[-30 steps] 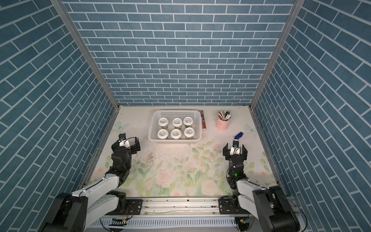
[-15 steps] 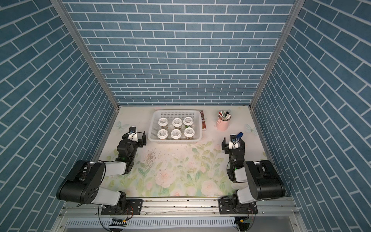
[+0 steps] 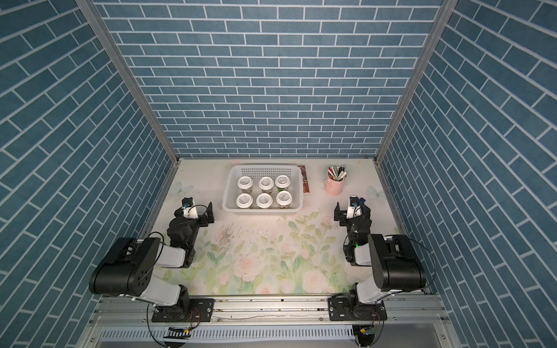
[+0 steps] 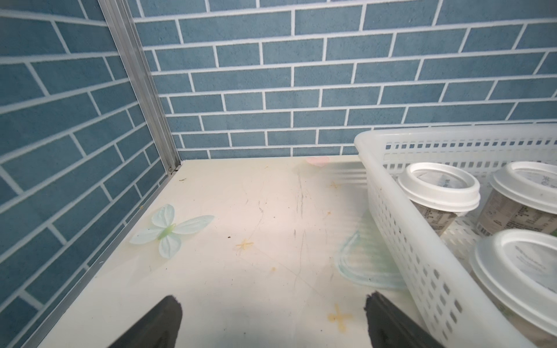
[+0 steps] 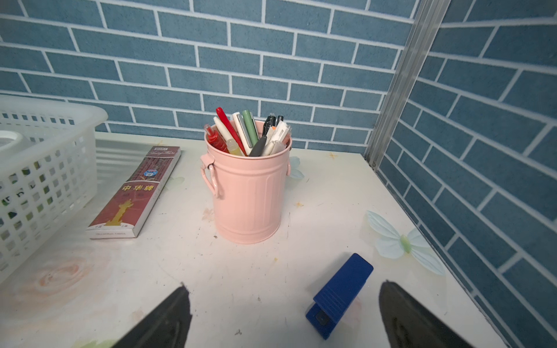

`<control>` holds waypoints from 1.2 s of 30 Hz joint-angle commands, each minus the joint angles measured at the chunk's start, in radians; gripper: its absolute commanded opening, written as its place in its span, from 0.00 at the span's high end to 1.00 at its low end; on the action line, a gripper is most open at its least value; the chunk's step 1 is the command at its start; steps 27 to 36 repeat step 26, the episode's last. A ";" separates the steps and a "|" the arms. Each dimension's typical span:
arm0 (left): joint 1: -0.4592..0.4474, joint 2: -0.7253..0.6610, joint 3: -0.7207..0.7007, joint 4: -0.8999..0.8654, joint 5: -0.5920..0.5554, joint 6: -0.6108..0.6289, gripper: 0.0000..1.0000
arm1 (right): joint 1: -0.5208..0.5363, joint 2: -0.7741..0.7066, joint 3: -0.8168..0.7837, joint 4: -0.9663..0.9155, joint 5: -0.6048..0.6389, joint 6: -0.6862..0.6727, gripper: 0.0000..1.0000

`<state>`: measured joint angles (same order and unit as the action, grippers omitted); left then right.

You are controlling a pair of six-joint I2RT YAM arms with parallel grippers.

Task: Put the yogurt in the basket
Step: Reset both arms

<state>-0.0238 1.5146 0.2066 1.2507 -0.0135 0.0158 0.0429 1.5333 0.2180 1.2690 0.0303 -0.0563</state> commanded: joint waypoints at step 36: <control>0.005 -0.002 0.008 0.023 0.004 -0.017 0.00 | 0.002 -0.004 0.006 -0.003 -0.002 0.015 0.00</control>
